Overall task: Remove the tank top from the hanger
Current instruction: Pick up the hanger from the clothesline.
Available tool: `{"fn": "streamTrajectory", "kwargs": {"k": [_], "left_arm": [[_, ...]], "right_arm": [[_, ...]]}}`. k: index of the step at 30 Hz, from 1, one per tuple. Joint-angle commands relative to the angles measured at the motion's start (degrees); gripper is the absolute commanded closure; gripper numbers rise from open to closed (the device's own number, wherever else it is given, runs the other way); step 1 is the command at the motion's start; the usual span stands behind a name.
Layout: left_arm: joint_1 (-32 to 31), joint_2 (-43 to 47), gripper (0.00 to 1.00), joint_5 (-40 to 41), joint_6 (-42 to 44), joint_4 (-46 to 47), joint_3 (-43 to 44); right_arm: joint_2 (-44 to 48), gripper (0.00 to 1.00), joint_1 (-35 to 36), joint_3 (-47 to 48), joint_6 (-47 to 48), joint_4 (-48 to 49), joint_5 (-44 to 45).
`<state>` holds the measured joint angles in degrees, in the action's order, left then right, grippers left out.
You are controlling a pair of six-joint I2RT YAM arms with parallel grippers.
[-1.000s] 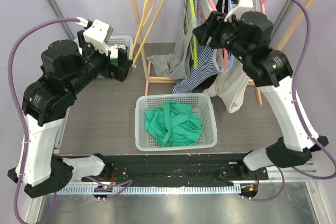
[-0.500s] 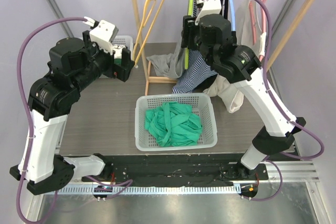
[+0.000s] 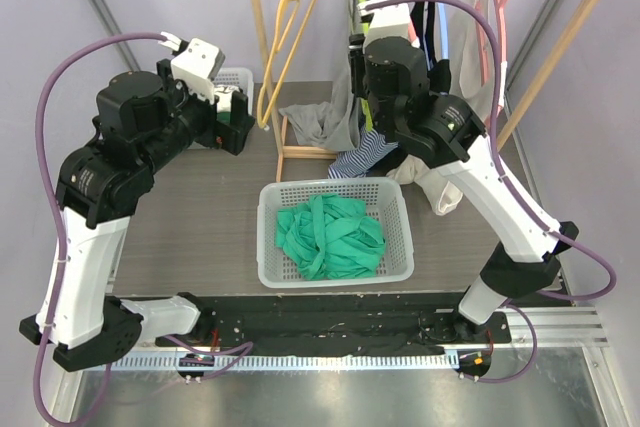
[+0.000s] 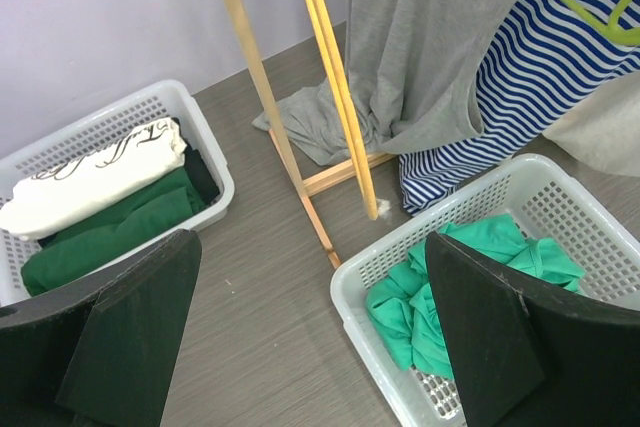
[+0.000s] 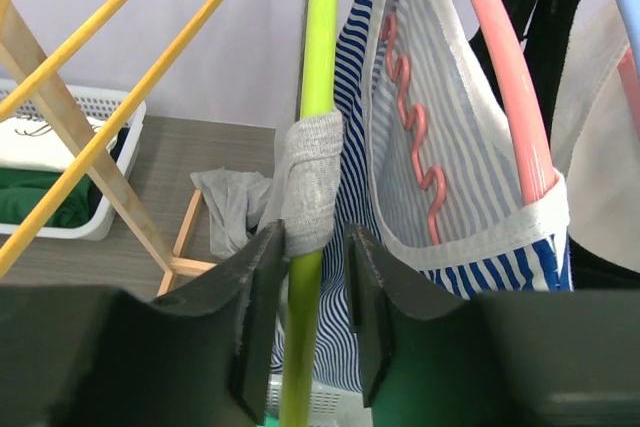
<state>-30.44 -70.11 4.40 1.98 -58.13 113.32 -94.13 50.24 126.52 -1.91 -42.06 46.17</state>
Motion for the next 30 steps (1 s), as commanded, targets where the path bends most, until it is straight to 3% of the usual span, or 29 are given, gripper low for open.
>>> {"fn": "streamTrajectory", "kwargs": {"k": [1, 12, 21, 30], "left_arm": [[0.4, 0.9, 0.00, -1.4, 0.0, 1.3, 0.2], [0.4, 0.9, 0.00, -2.2, -0.6, 1.1, 0.9], [0.6, 0.9, 0.00, -2.8, -0.7, 0.9, 1.4], [0.6, 1.2, 0.00, -2.8, -0.7, 1.0, 1.1]], "right_arm": [[0.4, 0.65, 0.1, 0.6, 0.8, 3.5, 2.0], [4.8, 0.99, -2.4, -6.4, -3.6, 4.2, -3.3], [13.0, 0.99, -5.9, -20.1, -2.5, 13.7, -9.7], [17.1, 0.99, -8.5, -27.1, 2.9, 26.1, -12.8]]}}
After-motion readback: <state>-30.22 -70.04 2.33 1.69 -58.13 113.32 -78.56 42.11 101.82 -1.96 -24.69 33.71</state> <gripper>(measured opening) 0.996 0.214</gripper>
